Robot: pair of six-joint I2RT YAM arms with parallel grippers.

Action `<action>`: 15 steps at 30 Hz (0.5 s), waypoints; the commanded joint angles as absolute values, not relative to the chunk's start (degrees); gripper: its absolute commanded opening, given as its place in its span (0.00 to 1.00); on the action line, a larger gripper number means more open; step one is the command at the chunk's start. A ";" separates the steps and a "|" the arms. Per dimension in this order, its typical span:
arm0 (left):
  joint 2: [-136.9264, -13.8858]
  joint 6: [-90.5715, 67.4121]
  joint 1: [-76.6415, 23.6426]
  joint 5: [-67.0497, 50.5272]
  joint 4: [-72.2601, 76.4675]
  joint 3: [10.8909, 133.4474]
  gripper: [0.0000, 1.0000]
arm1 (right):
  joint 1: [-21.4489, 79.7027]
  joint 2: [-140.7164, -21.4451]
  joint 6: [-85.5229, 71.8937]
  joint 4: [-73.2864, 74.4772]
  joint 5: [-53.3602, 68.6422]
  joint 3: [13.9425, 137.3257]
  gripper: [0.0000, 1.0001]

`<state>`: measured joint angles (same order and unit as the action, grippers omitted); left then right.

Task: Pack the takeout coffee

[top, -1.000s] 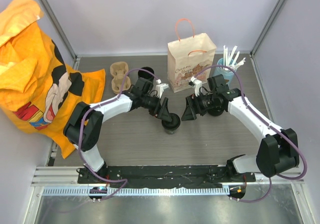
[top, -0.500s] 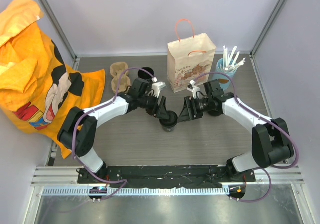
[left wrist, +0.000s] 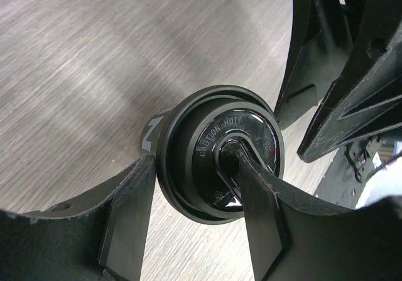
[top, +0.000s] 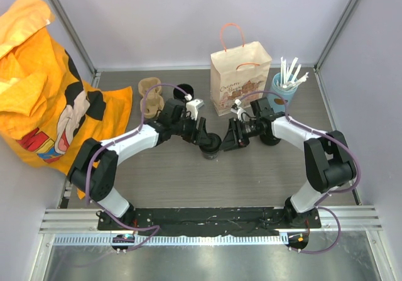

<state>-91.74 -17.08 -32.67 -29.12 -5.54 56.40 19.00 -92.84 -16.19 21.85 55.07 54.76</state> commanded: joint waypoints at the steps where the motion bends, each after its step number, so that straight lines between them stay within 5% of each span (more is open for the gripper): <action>1: -92.02 -16.00 -32.61 -20.74 -7.21 53.61 0.58 | 18.90 -94.83 -18.19 19.34 59.23 58.35 0.43; 15: -92.37 -15.38 -32.61 -21.27 -6.68 52.82 0.57 | 18.11 -98.88 -19.50 16.28 61.17 58.89 0.38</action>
